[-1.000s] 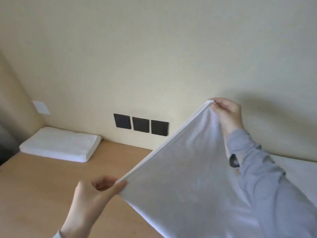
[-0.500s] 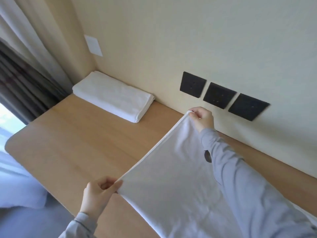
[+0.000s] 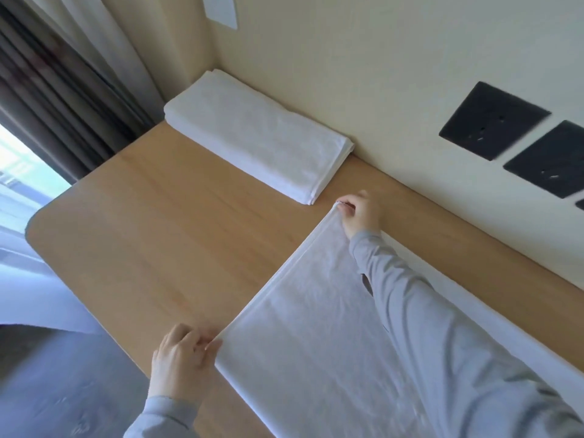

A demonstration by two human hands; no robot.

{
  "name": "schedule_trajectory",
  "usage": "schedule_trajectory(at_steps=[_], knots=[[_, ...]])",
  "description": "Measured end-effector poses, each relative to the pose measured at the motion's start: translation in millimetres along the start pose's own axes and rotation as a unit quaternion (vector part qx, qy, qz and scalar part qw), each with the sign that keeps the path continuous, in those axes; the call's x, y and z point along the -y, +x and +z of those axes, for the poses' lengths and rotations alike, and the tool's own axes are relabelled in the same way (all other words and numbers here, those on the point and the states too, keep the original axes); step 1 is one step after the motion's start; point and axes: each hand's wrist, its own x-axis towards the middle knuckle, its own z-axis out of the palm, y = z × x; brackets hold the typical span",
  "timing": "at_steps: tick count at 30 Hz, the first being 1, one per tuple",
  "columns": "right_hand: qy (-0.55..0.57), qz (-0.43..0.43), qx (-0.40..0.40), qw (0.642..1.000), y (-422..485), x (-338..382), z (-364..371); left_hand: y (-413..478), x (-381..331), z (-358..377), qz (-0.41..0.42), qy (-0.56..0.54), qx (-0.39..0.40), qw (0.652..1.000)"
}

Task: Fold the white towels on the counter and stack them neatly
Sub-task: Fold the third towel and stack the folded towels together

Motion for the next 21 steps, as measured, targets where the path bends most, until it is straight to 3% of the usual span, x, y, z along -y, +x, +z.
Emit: schedule_trajectory(at_steps=[3, 6, 8, 10, 12, 16, 21], knots=[[-0.154, -0.06, 0.0, 0.986, -13.2, 7.8, 0.9, -3.9, -22.2, 10.2, 0.128, 0.085, -0.067, 0.986], [-0.18, -0.223, -0.019, 0.958, -56.3, 25.5, -1.2, -7.1, -53.2, 33.5, 0.347, 0.133, 0.005, 0.928], [-0.123, -0.372, 0.032, 0.919, -100.3, 27.0, 3.2, 2.1, -59.5, 44.6, 0.375, 0.172, 0.052, 0.909], [-0.134, -0.456, 0.143, 0.868, -139.0, 17.4, 7.1, 13.7, -53.9, 49.4, 0.375, 0.194, 0.075, 0.903], [-0.183, -0.476, 0.226, 0.83, -156.0, 5.2, 6.9, 19.3, -44.9, 52.0, 0.377, 0.209, 0.091, 0.898], [-0.273, -0.478, 0.249, 0.797, -125.7, -9.8, -0.8, 20.2, -41.1, 56.6, 0.367, 0.193, 0.087, 0.906], [-0.346, -0.353, 0.217, 0.842, -56.0, -32.9, -21.2, 19.2, -41.2, 56.0, 0.346, 0.195, 0.069, 0.915]])
